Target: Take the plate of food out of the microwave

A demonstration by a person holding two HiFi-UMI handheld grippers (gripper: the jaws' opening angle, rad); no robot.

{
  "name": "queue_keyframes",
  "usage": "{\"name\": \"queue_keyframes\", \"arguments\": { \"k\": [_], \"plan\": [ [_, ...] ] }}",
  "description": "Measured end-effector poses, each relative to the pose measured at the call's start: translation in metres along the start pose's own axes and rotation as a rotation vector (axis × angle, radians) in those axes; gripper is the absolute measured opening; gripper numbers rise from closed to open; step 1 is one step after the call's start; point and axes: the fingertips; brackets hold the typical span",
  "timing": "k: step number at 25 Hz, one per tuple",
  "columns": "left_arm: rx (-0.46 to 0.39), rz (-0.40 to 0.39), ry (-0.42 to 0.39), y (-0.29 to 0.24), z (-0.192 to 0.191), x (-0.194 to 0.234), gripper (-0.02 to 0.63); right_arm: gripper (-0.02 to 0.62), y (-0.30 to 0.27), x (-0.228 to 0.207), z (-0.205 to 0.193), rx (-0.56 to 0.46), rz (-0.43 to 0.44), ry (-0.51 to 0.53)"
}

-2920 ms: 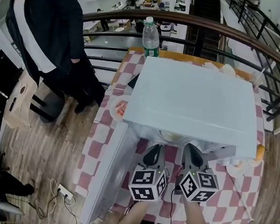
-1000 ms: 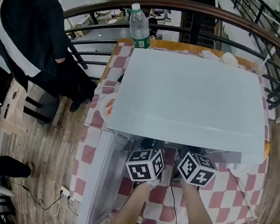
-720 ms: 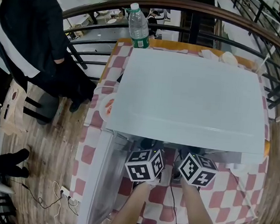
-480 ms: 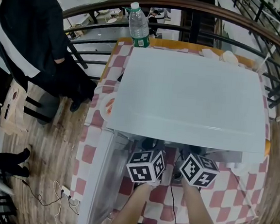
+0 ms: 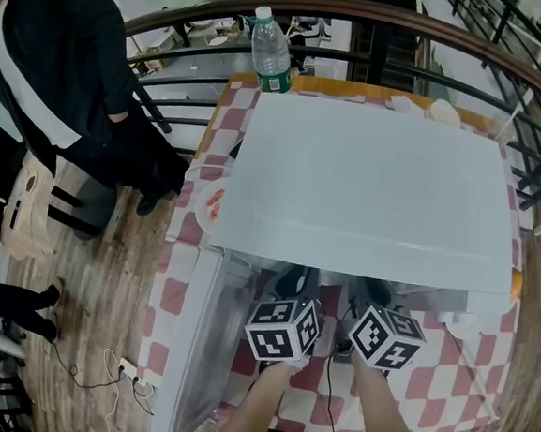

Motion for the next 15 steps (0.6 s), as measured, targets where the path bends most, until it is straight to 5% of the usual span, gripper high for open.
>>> {"name": "queue_keyframes", "arguments": {
  "k": [9, 15],
  "plan": [
    [-0.003, 0.013, -0.037, -0.004, 0.004, 0.007, 0.106, 0.077, 0.009, 0.010, -0.013, 0.012, 0.018, -0.019],
    [-0.009, 0.067, 0.039, 0.001, 0.002, 0.019, 0.132, 0.133, 0.009, -0.007, 0.006, -0.030, -0.047, -0.014]
  ]
}}
Point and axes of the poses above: the fingertips, and each gripper's own axes: y backward along the fingers, x to its left, z out of its top, and after that the axes turned 14 degrees about z, right-handed
